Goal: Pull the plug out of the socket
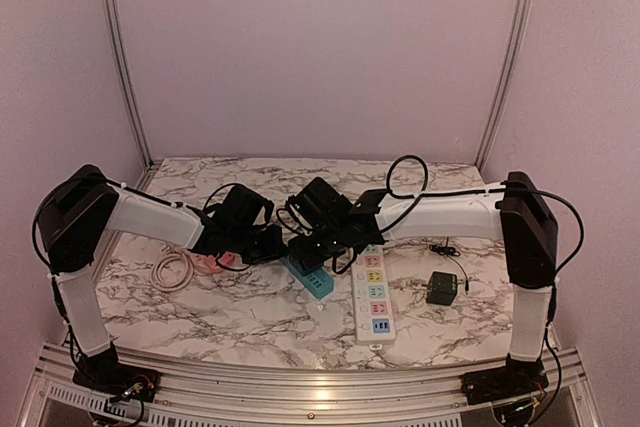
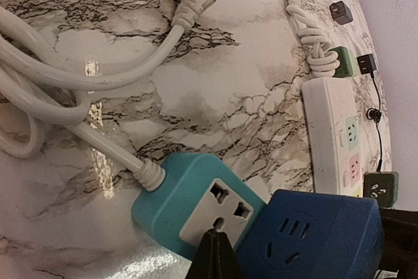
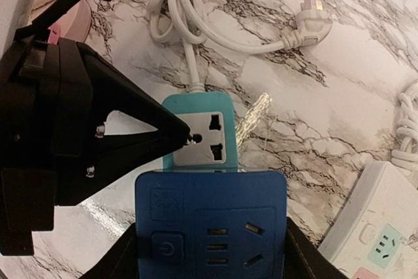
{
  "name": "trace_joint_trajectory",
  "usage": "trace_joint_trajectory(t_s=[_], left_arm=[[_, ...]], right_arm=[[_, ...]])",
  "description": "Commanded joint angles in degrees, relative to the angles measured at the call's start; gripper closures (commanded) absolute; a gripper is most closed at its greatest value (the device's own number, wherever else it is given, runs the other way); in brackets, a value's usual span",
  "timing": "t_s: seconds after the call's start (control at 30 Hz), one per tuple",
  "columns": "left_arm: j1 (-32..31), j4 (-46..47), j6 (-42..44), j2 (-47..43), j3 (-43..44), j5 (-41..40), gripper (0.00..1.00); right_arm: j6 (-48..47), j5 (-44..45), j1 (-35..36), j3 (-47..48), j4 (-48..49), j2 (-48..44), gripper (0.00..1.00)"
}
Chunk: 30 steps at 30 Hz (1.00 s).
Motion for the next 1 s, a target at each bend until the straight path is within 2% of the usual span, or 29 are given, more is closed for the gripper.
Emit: trace_joint_trajectory(t_s=[0.0,0.27,0.57,0.97], left_arm=[[-0.61,-9.98,-0.24,0.78,-0.33,4.0,1.0],[-0.61,-8.35,-0.87,3.64,-0.01,3.46,1.0],[-0.61,-14.16,2.3,7.04,0.88,-1.55,1.0],[-0.61,-13.86,2.93,8.15,-1.5,-2.84,1.0]], right_arm=[[2.39,3.24,0.07,0.02,1.38,-3.3,0.8],[2.92,2.97,0.44,0.16,1.56,-3.43,0.83],[2.32,4.26,-0.26,1.93,1.0,-4.4,0.83],[1.61,3.32,-2.84,1.07,0.34,-6.08,0.83]])
